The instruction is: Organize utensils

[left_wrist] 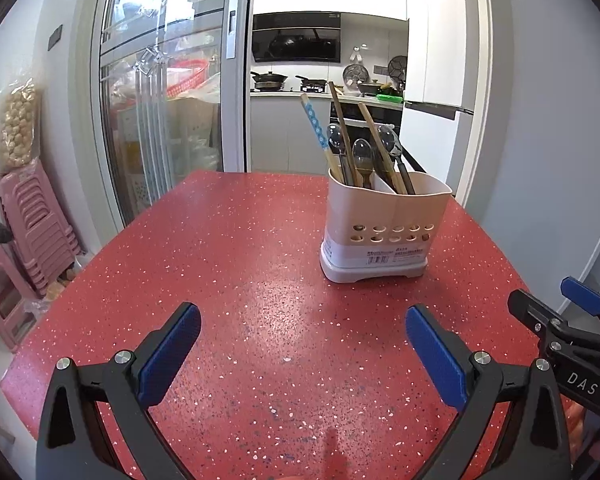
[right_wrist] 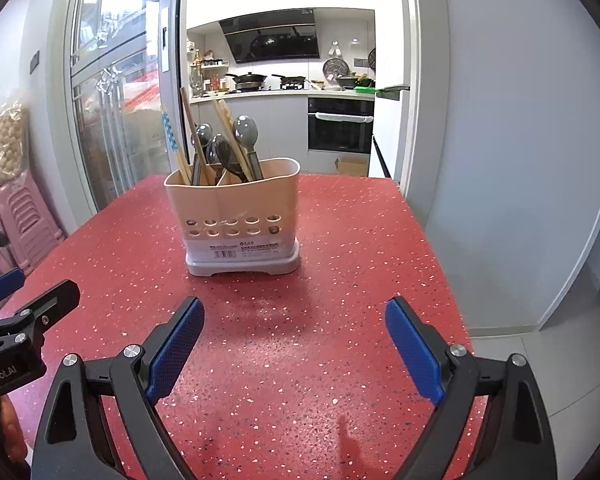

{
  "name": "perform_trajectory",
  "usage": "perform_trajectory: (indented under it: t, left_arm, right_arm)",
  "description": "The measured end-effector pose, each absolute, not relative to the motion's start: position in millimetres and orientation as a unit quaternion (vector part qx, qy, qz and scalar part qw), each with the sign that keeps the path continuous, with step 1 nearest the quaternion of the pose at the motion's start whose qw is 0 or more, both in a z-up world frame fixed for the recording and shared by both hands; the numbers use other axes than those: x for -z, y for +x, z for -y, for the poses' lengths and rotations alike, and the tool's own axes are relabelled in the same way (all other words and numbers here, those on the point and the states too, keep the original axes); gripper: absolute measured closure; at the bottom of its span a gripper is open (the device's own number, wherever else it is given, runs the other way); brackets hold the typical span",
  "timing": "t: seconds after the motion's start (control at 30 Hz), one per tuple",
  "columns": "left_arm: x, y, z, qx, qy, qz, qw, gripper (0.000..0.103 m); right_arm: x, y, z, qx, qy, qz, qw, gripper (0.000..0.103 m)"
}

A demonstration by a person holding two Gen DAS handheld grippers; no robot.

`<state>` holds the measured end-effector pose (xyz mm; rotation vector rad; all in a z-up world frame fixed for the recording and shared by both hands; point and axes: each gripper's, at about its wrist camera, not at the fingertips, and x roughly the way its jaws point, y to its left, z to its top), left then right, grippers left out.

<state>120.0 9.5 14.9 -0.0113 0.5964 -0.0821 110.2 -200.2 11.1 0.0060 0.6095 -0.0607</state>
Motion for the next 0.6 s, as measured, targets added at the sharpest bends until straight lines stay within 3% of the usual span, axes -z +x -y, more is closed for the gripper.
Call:
perform_trajectory:
  t: [0.6]
  left_arm:
    - [-15.3, 123.1, -7.3, 0.026, 0.006, -0.294, 0.955, 0.0]
  right_arm:
    - [-21.6, 104.6, 201.0, 0.037, 0.004, -0.267, 0.963, 0.009]
